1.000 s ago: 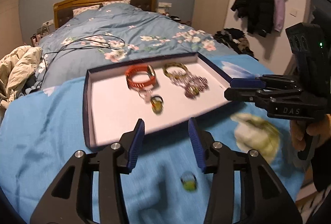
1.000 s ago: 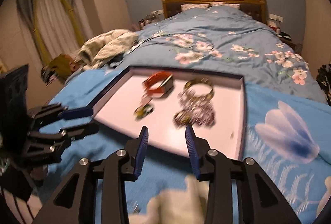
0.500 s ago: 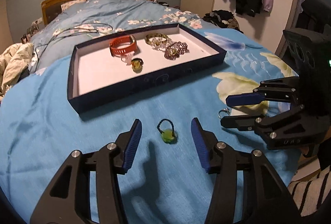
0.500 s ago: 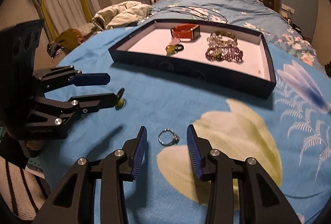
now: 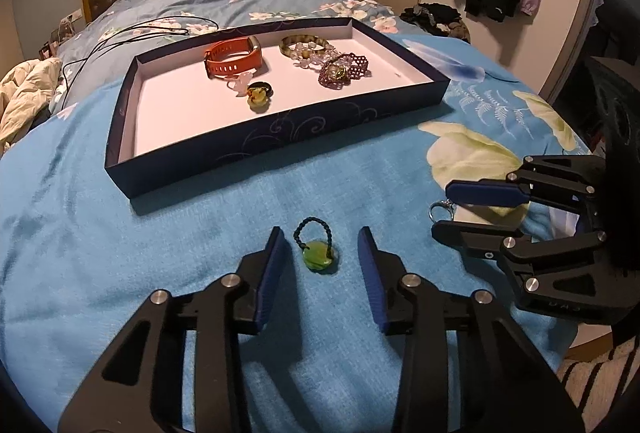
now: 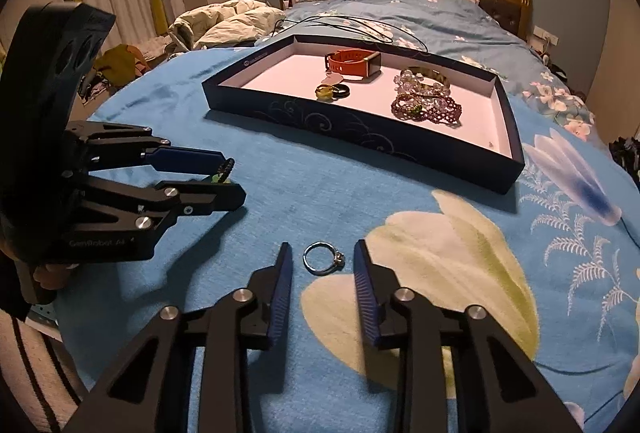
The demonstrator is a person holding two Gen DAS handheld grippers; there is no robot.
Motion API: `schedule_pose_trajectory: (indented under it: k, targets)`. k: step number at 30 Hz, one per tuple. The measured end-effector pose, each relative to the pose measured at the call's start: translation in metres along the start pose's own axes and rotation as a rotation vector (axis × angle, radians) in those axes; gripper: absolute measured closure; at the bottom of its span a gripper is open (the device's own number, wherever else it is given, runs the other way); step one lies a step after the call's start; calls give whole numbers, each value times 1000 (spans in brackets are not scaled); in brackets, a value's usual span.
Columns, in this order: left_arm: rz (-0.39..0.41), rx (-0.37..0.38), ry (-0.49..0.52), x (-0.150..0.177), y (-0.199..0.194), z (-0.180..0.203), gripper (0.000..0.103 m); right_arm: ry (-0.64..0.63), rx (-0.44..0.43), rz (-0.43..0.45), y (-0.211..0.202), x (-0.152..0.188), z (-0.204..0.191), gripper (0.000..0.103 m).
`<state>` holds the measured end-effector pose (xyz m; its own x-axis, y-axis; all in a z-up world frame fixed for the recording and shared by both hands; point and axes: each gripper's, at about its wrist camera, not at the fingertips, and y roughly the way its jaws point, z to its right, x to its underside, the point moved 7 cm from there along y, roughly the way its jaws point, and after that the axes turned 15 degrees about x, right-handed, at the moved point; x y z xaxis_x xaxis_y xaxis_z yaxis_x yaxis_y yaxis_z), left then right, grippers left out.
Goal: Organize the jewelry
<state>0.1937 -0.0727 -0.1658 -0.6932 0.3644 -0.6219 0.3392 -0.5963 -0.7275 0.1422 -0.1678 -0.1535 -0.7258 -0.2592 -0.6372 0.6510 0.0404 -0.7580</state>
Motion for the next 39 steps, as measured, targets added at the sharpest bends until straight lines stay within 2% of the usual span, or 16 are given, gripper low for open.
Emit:
schedule_pose_trajectory:
  k: [2,13,24,39]
  targets:
    - [-1,-5,1,0,1,1,70,-7,-4,2,0,0,-1,83]
    - [6,-2,-12,1,0,2,85,29,-25,-1,-1,-1,3,84]
    - [21,-3,-27,1,-5,0,86,84,-48,3,-5,-4,13,84]
    - [100,7,-25,-12,-27,6,86,139,-50,59,-16,-18,26,84]
